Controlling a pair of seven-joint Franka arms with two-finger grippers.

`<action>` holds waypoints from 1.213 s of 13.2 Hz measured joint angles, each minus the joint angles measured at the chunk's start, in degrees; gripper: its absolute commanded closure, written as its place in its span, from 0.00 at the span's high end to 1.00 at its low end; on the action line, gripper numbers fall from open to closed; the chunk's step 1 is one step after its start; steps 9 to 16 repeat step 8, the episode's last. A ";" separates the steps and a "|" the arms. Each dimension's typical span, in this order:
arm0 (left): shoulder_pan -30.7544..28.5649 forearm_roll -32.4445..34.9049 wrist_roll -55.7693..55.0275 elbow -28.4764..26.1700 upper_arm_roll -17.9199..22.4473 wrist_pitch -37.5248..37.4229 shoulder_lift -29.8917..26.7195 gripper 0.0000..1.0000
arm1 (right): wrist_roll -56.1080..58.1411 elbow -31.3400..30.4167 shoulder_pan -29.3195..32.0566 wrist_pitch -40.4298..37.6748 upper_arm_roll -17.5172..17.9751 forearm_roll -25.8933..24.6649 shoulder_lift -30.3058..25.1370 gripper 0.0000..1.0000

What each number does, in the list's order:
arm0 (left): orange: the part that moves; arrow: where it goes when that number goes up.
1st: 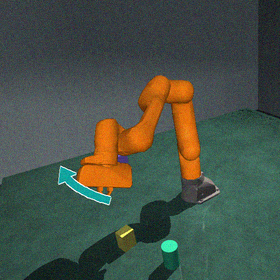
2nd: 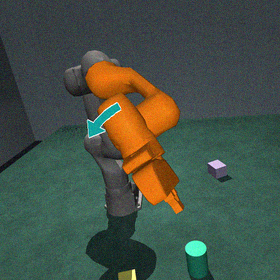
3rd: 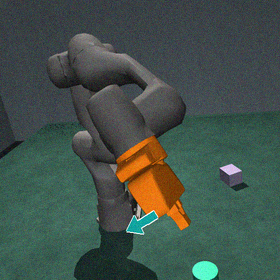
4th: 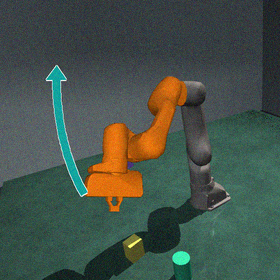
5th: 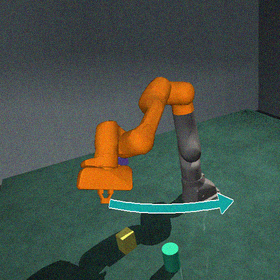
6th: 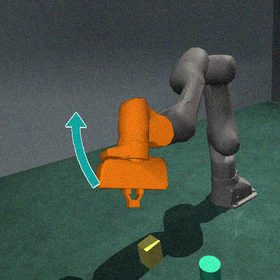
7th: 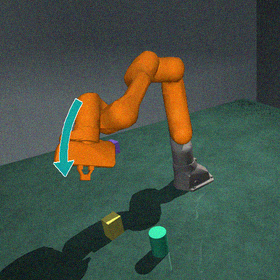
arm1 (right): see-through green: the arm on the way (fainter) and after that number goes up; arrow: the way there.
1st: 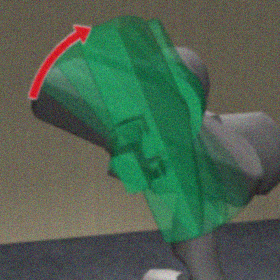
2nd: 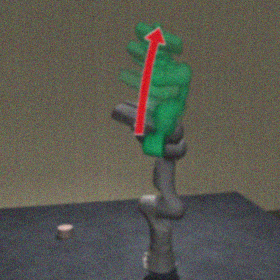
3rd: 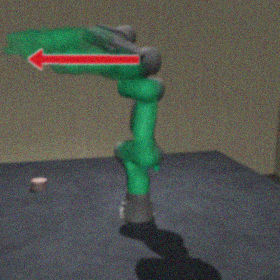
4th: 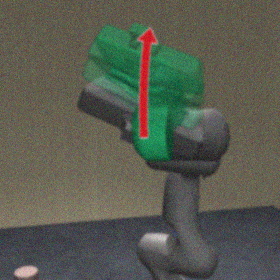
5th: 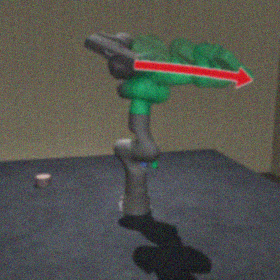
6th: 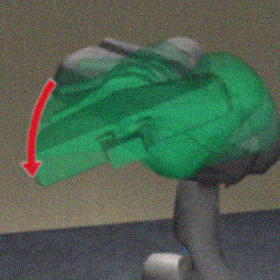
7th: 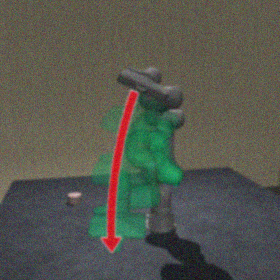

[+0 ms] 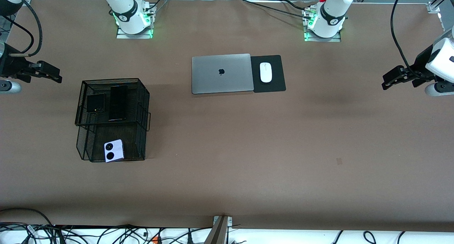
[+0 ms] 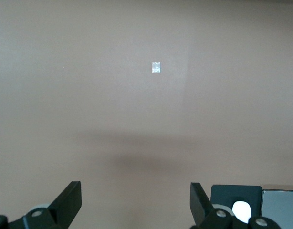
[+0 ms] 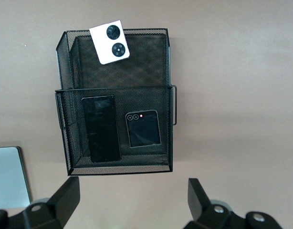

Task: Place phones with both arms

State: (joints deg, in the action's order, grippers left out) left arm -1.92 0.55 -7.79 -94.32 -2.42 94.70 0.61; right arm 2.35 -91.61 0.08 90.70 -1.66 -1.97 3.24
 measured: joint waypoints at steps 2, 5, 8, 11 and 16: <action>-0.01 0.00 0.00 0.01 0.00 -0.04 0.00 1.00 | -0.02 0.00 0.09 0.08 0.00 0.00 0.00 1.00; -0.02 0.00 0.00 0.02 0.02 -0.19 0.00 1.00 | -0.06 0.00 0.13 0.22 0.00 0.00 0.00 1.00; -0.05 0.00 0.00 0.02 0.02 -0.21 0.00 1.00 | -0.08 0.00 0.20 0.48 0.00 0.00 0.00 1.00; -0.05 0.00 0.00 0.02 0.02 -0.21 0.00 1.00 | -0.08 0.00 0.20 0.48 0.00 0.00 0.00 1.00; -0.05 0.00 0.00 0.02 0.02 -0.21 0.00 1.00 | -0.08 0.00 0.20 0.48 0.00 0.00 0.00 1.00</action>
